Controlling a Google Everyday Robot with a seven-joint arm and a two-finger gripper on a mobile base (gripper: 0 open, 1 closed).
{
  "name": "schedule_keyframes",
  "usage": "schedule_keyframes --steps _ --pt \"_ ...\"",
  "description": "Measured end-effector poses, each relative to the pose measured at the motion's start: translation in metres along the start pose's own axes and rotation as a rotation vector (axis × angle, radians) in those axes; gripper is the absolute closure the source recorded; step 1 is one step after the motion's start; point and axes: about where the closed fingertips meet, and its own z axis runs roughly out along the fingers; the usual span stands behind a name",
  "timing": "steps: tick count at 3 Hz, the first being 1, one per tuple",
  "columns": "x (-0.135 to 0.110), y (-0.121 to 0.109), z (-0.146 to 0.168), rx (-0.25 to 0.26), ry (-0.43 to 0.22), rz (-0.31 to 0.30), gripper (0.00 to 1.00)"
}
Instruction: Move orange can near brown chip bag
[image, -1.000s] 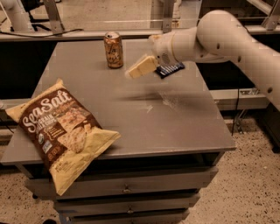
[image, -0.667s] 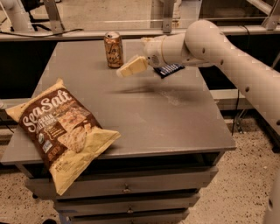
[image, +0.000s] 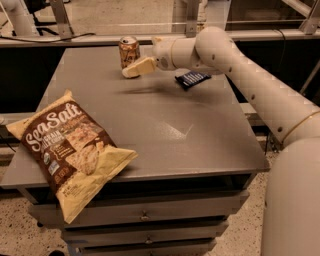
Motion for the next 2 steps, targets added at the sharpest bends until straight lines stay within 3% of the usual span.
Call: schedule_keyframes --steps 1,2 --pt "-0.005 -0.009 0.023 -0.002 -0.029 0.008 0.16" --pt "-0.002 -0.012 0.034 -0.006 -0.033 0.034 0.40"
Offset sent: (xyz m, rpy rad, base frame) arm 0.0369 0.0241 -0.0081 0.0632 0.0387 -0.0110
